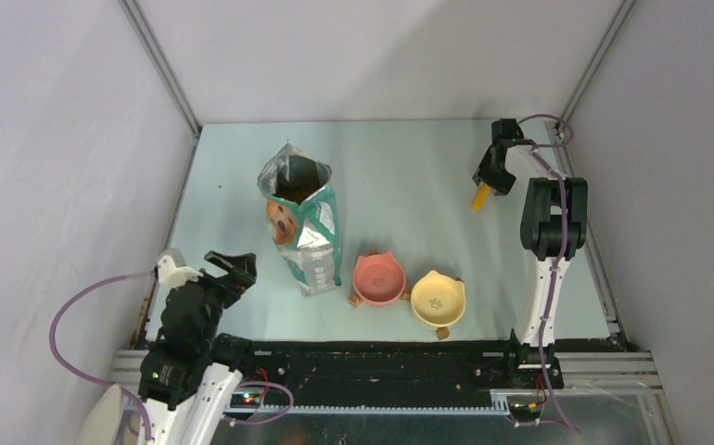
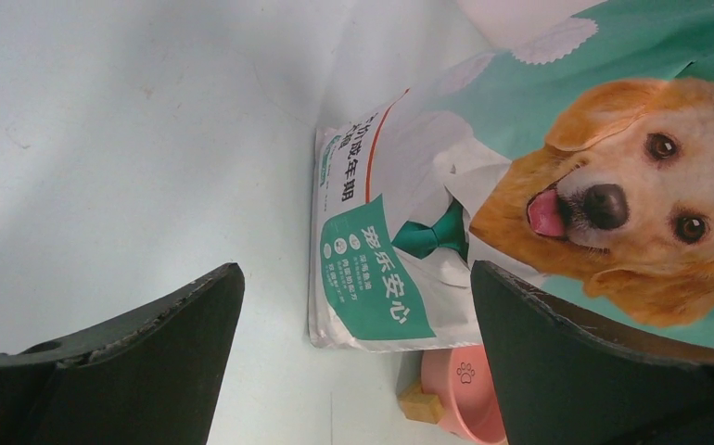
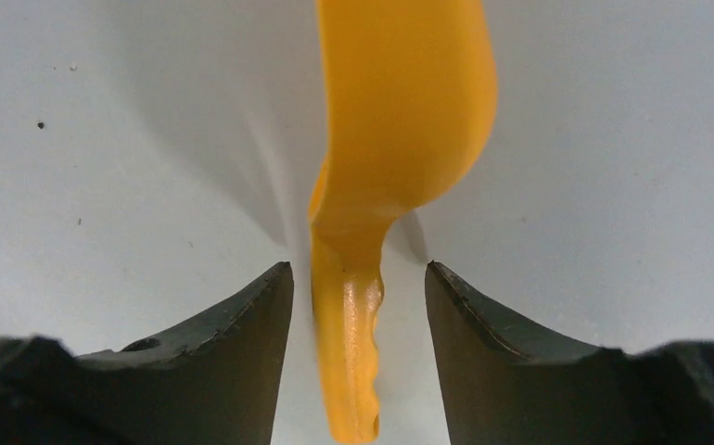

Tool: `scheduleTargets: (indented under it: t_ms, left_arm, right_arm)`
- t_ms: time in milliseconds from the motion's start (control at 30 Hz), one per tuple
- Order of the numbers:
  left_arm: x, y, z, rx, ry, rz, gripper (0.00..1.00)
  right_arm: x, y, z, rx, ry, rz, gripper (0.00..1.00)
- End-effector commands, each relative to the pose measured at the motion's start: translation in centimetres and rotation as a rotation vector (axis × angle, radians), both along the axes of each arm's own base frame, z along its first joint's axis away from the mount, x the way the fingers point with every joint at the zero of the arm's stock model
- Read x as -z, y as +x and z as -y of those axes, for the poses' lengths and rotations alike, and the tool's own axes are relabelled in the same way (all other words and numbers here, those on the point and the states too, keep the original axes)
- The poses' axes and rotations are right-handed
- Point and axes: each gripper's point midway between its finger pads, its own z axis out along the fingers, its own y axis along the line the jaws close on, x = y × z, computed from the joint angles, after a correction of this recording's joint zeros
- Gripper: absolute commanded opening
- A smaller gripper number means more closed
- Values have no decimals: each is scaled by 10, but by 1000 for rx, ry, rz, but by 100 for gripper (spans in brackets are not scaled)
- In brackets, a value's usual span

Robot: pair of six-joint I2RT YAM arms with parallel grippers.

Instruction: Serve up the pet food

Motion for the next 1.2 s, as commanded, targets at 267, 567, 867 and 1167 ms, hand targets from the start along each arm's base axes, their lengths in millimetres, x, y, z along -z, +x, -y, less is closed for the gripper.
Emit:
scheduleTargets:
  t_ms: [267,567,867,1167]
  left_arm:
    - [-4,2,-8,-58,-10,0,100]
    - [-14,-12,-13,-55,1,21,99]
    - [-28,-15,20,134,-38,83,100]
    - [-9,-9,50,302,-33,-27,99]
  right_arm:
    - [6,-20,-3,-22,88,-60,0]
    - [-104,-44,-52,-224,146,223,0]
    - [-174,-158,-172,-679,483,388,0]
    - [-187,-283,-230,-968,690,377,0]
